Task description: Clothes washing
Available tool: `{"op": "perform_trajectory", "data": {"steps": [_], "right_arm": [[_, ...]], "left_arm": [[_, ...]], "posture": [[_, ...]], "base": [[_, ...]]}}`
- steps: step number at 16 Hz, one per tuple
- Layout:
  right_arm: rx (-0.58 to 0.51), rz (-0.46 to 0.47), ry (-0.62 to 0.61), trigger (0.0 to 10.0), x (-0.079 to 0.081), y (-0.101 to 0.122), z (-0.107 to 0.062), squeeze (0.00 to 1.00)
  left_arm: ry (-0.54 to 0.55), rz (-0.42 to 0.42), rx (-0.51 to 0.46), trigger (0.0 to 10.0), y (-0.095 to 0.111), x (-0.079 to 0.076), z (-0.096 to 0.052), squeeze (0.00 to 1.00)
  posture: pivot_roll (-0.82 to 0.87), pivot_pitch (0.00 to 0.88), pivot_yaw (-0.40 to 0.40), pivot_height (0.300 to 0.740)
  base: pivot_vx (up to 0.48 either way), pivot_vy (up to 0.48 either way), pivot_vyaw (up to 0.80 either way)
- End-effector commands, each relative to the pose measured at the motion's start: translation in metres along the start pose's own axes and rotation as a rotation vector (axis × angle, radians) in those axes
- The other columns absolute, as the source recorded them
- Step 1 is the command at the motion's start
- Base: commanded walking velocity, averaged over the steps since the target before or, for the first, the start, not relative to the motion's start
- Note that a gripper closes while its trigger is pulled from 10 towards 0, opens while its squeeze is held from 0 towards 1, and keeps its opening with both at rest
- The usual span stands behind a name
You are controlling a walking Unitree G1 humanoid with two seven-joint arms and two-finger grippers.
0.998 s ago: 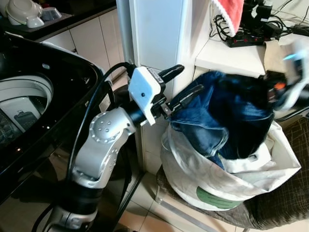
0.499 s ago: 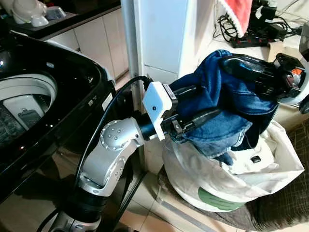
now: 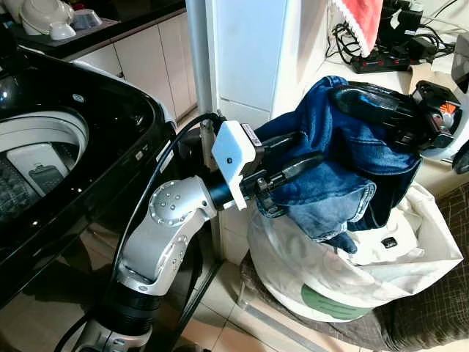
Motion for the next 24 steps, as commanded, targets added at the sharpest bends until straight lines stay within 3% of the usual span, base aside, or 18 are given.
{"op": "perform_trajectory", "data": {"steps": [1, 9, 10, 11, 12, 14, 15, 16, 17, 18, 19, 21, 22, 23, 24], "right_arm": [[-0.044, -0.029, 0.030, 0.0, 0.006, 0.009, 0.001, 0.00], [-0.030, -0.039, 0.005, 0.0, 0.004, 0.007, 0.003, 0.00], [-0.018, -0.046, -0.033, 10.0, 0.000, 0.007, 0.002, 0.25], [-0.014, -0.044, -0.043, 10.0, -0.002, 0.006, 0.002, 0.25], [-0.038, -0.009, -0.012, 10.0, 0.001, 0.009, 0.002, 1.00], [-0.055, -0.022, -0.009, 10.0, 0.003, 0.012, 0.004, 1.00], [-0.039, -0.065, -0.065, 10.0, -0.002, 0.011, 0.004, 0.87], [-0.033, -0.077, -0.077, 10.0, -0.002, 0.010, 0.004, 0.00], [-0.027, -0.085, -0.048, 10.0, 0.005, 0.007, 0.008, 0.00], [-0.027, -0.085, -0.040, 10.0, 0.007, 0.007, 0.009, 0.00], [-0.023, -0.079, -0.032, 10.0, 0.011, 0.003, 0.014, 0.00], [-0.008, -0.068, -0.027, 10.0, 0.014, -0.005, 0.020, 0.00], [0.018, -0.064, -0.029, 10.0, 0.015, -0.010, 0.022, 0.00], [0.122, -0.064, -0.022, 10.0, 0.019, -0.028, 0.030, 0.00], [0.235, -0.081, 0.004, 10.0, 0.027, -0.048, 0.038, 0.00]], "left_arm": [[0.003, -0.007, 0.020, 0.0, -0.002, 0.002, 0.000, 0.00], [0.059, 0.025, 0.009, 0.0, 0.003, 0.014, -0.005, 0.00], [0.094, 0.040, -0.009, 0.0, 0.007, 0.019, -0.006, 0.00], [0.104, 0.044, -0.016, 0.0, 0.009, 0.021, -0.007, 0.00], [0.175, 0.087, -0.040, 0.0, 0.016, 0.033, -0.010, 0.00], [0.383, 0.233, -0.112, 0.0, 0.045, 0.069, -0.026, 0.00], [0.504, 0.377, -0.131, 0.0, 0.071, 0.091, -0.040, 0.00], [0.556, 0.455, -0.140, 0.0, 0.086, 0.100, -0.047, 0.00], [0.780, 0.750, -0.177, 0.0, 0.149, 0.128, -0.080, 0.00], [0.834, 0.849, -0.160, 0.0, 0.165, 0.133, -0.089, 0.00], [0.941, 1.046, -0.069, 0.0, 0.192, 0.142, -0.110, 0.00], [1.043, 1.193, 0.070, 0.0, 0.211, 0.154, -0.133, 0.00], [1.080, 1.227, 0.125, 0.0, 0.212, 0.159, -0.142, 0.00], [1.148, 1.215, 0.318, 0.0, 0.200, 0.179, -0.163, 0.00], [1.219, 1.071, 0.586, 0.0, 0.169, 0.203, -0.192, 0.00]], "posture": [[-0.05, 0.000, 0.019, 0.740], [-0.05, 0.000, 0.019, 0.740], [-0.05, 0.000, 0.019, 0.740], [-0.05, 0.000, 0.019, 0.740], [-0.05, 0.000, 0.021, 0.740], [-0.05, 0.000, 0.024, 0.740], [-0.05, 0.000, 0.027, 0.740], [-0.05, 0.000, 0.028, 0.740], [-0.04, 0.000, 0.031, 0.740], [-0.04, 0.000, 0.032, 0.740], [-0.04, 0.000, 0.037, 0.740], [-0.04, 0.000, 0.038, 0.740], [-0.04, 0.000, 0.037, 0.740], [-0.04, 0.000, 0.039, 0.740], [-0.04, 0.000, 0.042, 0.740]], "base": [[0.000, 0.000, 0.00], [0.000, 0.000, 0.00], [0.000, 0.000, 0.00], [0.000, 0.000, 0.00], [0.000, 0.000, 0.00], [0.000, 0.000, 0.00], [0.000, 0.000, 0.00], [0.000, 0.000, 0.00], [0.000, 0.000, 0.00], [0.000, 0.000, 0.00], [0.000, 0.000, 0.00], [0.000, 0.000, 0.00], [0.000, 0.000, 0.00], [0.000, 0.000, 0.00], [0.000, 0.000, 0.00]]}}
Point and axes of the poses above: a point about 5 cm out from each wrist's last joint towards the gripper, its own z axis pointing out of the wrist towards the gripper, its own y axis along the axis of the wrist's last joint, x = y × z, the point moved 2 cm from there along z, pointing out of the wrist towards the gripper, and after that the axes turned 10 degrees about -z, right-handed, at the moved point
